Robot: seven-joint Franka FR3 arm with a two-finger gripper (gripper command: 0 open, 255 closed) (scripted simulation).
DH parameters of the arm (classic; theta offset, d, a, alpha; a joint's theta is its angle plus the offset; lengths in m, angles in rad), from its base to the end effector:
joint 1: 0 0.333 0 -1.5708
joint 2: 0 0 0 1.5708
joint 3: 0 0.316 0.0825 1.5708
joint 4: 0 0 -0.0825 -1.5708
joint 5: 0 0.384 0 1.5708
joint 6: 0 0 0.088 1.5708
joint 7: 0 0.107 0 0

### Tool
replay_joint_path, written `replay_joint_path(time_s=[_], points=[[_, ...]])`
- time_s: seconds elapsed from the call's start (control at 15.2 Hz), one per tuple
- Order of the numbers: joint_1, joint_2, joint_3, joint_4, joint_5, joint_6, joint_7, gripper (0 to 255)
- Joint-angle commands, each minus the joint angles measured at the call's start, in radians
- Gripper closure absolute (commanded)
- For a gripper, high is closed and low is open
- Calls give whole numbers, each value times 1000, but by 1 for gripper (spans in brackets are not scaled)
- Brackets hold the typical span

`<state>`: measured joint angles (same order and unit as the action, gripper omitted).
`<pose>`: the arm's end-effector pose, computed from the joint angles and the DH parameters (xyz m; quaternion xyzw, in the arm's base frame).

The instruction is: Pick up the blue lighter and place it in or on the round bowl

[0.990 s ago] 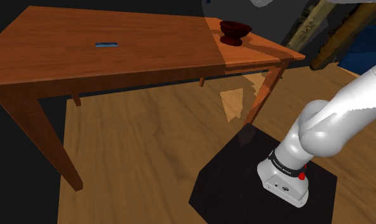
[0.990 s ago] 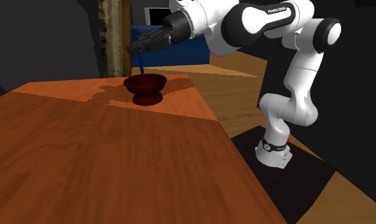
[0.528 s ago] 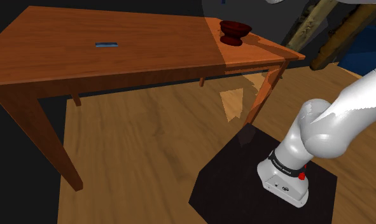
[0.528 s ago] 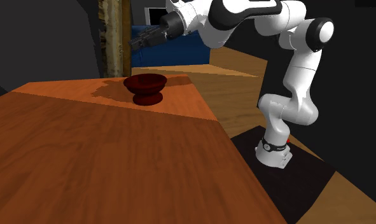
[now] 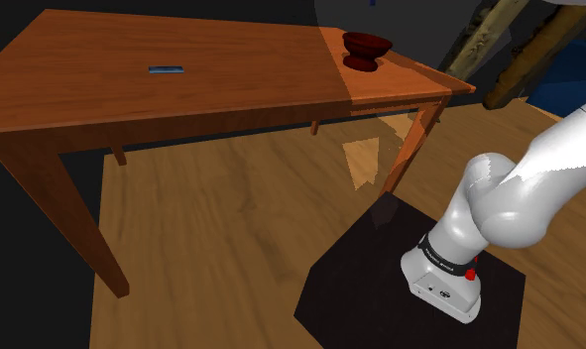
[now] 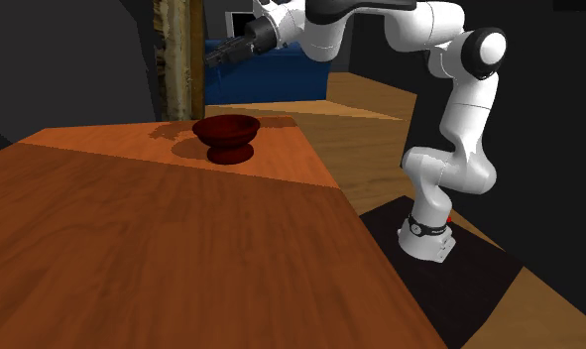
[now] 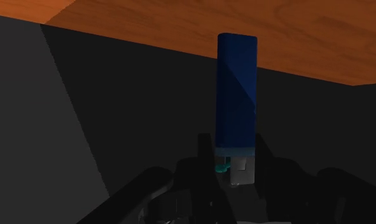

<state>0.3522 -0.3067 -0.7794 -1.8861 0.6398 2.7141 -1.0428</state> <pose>0.4534 -0.3058 0.7082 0.8224 0.0279 0.5666 0.0433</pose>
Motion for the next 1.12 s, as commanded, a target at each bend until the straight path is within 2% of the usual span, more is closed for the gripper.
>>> replay_joint_path(time_s=[0.0, 0.59, 1.06], points=[[22, 11, -79, 45, 39, -62, -59, 255], [75, -22, -117, -65, 113, 30, -173, 255], [140, -44, -170, -136, 188, 97, -280, 255]])
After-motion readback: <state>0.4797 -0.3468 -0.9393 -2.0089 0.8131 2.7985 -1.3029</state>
